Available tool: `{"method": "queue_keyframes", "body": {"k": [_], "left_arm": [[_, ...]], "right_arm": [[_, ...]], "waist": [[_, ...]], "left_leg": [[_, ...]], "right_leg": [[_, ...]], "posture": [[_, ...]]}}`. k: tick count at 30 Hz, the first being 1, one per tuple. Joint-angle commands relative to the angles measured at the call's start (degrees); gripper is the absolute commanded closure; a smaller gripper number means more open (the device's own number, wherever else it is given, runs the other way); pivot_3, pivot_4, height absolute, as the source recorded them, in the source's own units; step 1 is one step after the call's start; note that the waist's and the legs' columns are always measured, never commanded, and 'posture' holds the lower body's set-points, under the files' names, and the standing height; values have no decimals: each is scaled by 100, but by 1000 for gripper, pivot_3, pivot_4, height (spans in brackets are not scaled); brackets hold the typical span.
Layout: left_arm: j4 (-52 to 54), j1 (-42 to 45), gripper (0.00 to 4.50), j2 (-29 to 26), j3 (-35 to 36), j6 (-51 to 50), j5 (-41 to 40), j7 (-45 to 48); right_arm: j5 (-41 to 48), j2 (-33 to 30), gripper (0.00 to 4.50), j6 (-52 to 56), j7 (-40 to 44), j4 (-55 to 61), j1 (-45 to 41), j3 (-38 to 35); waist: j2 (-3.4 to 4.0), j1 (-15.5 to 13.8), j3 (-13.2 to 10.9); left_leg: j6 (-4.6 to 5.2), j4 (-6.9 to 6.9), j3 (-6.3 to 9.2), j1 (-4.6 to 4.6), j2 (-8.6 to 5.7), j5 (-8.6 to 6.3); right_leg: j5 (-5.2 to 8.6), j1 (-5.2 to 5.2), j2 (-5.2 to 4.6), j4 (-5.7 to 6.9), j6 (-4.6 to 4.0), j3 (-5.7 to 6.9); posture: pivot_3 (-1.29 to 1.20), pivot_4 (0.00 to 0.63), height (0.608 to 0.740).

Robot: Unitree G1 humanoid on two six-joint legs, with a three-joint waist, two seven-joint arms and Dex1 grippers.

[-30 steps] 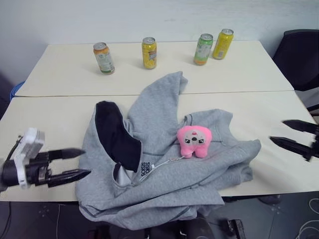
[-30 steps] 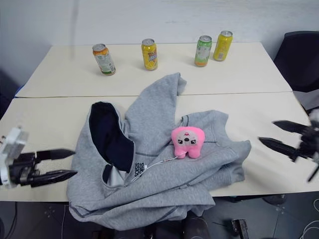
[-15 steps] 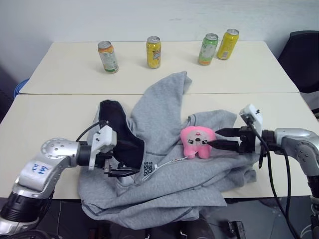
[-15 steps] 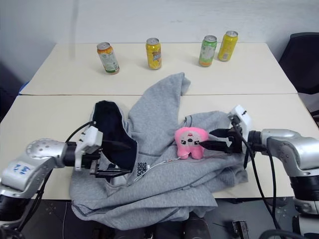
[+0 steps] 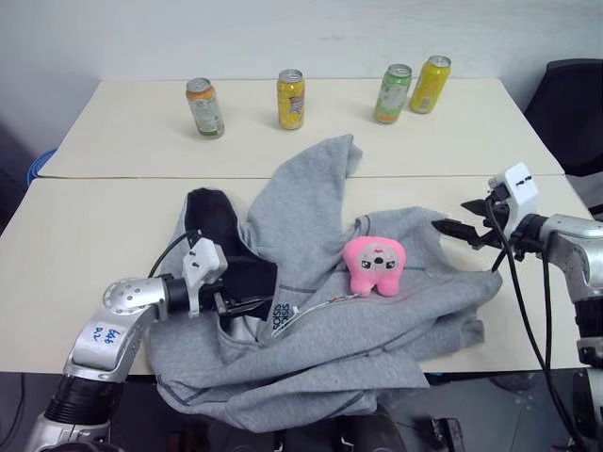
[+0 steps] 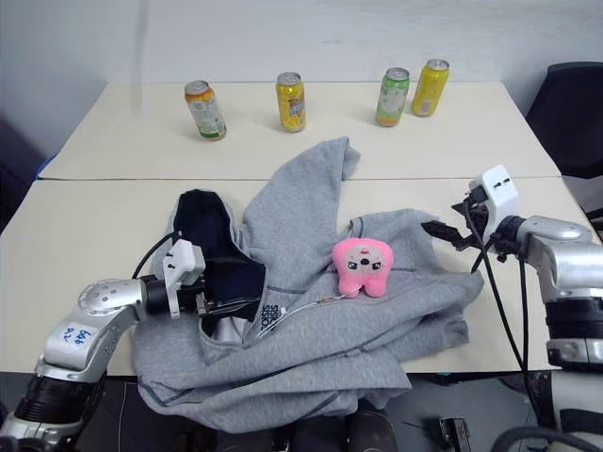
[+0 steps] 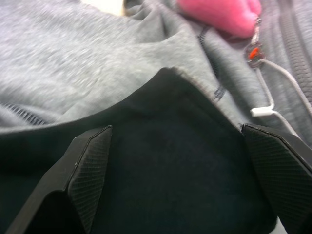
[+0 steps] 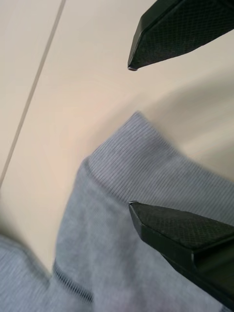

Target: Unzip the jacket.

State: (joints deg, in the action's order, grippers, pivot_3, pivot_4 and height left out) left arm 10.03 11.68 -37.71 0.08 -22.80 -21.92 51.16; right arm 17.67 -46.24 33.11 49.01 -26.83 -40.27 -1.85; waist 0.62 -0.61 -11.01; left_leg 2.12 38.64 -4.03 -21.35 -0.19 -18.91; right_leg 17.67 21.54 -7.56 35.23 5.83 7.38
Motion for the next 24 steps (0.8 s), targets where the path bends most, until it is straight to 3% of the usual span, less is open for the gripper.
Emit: {"method": "queue_keyframes", "body": {"k": [1,5,9,15,19,20,24], "left_arm": [[-22,51,18,-96,3,-75,110,-19],[-88,172,18,-91,-21,-216,131,-53],[-97,196,0,-71,-18,-354,193,-191],[-310,229,0,388,268,-247,627,-1341],[-407,245,0,865,614,-249,785,-2266],[-401,244,0,1002,711,-222,780,-2467],[-440,364,0,1602,1082,75,817,-3316]], "right_arm": [[-58,298,0,139,341,-537,-427,182],[-68,531,0,159,939,-1150,-818,290],[-268,695,922,-411,1339,-1636,-1065,406],[-1306,900,3049,-3340,410,-2370,-1277,573],[-1605,1093,4311,-4665,-564,-2942,-1731,393],[-1673,1123,4494,-4939,-719,-3065,-1819,385],[-1841,1364,4494,-5564,-1508,-3535,-2276,314]], "waist": [[0,55,0],[1,78,0],[1,83,0],[1,84,0],[1,101,0],[1,104,0],[-1,105,-1]], "left_leg": [[-1,-2,0,1,0,0],[-1,-4,1,-2,-3,1],[0,2,1,-3,-4,0],[-2,17,3,-1,-4,1],[-7,30,4,-1,-2,4],[-8,30,6,-1,-2,5],[-9,30,10,-2,2,5]], "right_leg": [[0,0,1,2,0,0],[0,0,3,0,0,3],[0,-1,2,2,0,2],[0,0,-1,20,0,0],[0,1,-5,33,0,-3],[0,2,-6,34,0,-2],[0,1,-9,30,0,-1]], "posture": [[0,150,740],[0,150,740],[0,150,740],[0,150,740],[0,150,740],[0,150,740],[0,150,740]]}}
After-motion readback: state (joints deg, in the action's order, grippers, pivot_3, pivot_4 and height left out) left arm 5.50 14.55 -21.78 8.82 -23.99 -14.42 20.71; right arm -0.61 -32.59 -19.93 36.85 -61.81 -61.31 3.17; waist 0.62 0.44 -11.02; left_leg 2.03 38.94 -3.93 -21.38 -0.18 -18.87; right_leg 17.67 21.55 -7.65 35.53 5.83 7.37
